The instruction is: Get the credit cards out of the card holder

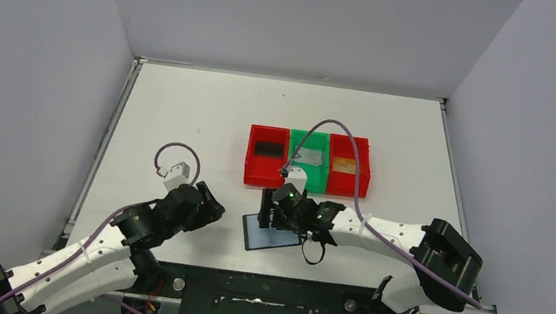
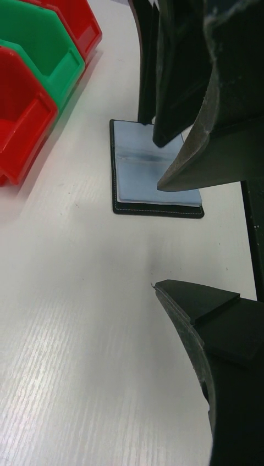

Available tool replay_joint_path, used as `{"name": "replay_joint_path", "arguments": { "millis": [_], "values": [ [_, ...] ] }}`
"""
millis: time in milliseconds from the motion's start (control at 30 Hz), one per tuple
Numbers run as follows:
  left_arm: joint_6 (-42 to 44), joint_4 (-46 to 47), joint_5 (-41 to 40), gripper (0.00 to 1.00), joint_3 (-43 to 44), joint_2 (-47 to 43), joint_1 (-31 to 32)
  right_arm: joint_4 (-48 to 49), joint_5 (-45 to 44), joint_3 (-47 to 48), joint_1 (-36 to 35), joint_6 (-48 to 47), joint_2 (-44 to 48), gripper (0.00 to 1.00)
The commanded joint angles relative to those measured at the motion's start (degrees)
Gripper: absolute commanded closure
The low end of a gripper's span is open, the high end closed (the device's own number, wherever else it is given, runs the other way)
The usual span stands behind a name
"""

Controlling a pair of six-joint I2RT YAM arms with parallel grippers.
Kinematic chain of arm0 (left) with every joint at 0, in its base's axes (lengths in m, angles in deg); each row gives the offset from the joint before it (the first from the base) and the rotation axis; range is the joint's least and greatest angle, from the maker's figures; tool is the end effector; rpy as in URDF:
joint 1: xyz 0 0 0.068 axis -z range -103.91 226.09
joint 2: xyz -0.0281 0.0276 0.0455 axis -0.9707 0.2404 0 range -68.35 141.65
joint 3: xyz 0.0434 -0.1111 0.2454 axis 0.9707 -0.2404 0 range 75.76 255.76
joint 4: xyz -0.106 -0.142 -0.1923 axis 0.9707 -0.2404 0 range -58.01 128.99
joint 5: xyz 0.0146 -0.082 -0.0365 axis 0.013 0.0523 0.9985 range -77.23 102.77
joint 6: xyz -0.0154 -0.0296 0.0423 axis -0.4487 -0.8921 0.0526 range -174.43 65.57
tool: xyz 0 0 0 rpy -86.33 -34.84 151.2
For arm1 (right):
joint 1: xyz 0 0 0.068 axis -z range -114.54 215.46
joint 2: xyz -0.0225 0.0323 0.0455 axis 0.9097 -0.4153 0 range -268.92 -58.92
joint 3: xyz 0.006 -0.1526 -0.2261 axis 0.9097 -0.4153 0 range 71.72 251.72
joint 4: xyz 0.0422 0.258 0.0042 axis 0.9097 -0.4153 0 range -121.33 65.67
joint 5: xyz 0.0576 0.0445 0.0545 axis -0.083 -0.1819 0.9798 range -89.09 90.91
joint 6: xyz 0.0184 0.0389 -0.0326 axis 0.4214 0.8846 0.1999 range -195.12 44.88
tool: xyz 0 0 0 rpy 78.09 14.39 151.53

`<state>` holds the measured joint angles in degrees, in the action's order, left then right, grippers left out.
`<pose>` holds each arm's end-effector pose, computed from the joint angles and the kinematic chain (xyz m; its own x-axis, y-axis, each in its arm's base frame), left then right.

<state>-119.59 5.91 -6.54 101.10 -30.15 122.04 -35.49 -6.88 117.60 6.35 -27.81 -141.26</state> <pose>0.1055 -0.0923 0.2035 -0.6802 -0.5287 -0.5078 -0.2358 0.8137 -0.5314 0.1538 0.2474 0.1970 -0.8476 0.0017 -0.5306 -0.2659 0.8640 0.4276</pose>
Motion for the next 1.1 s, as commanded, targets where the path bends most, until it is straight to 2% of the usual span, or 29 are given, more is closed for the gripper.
{"name": "replay_joint_path", "arguments": {
  "millis": [0,267,633,867,1067],
  "values": [
    [-2.1,2.2,-3.0,0.40,2.3,-2.5,-0.4,-0.8,-1.6,3.6,-2.3,2.0,-4.7,0.31],
    [-3.8,0.9,-3.6,0.40,1.2,-6.2,-0.5,-6.5,-2.9,11.9,-5.2,-0.8,-13.0,0.31],
    [-4.5,1.3,-3.1,0.40,0.6,-6.7,-0.6,-9.5,-1.7,15.1,-5.9,-1.7,-18.0,0.32],
    [-4.4,1.9,-2.5,0.40,0.5,-5.8,-0.6,-11.5,-3.2,15.8,-5.8,-0.6,-18.8,0.44],
    [-4.3,3.3,-1.4,0.40,0.0,-5.1,-0.6,-6.5,0.6,12.1,-3.9,-0.7,-16.1,0.68]
  ]
}}
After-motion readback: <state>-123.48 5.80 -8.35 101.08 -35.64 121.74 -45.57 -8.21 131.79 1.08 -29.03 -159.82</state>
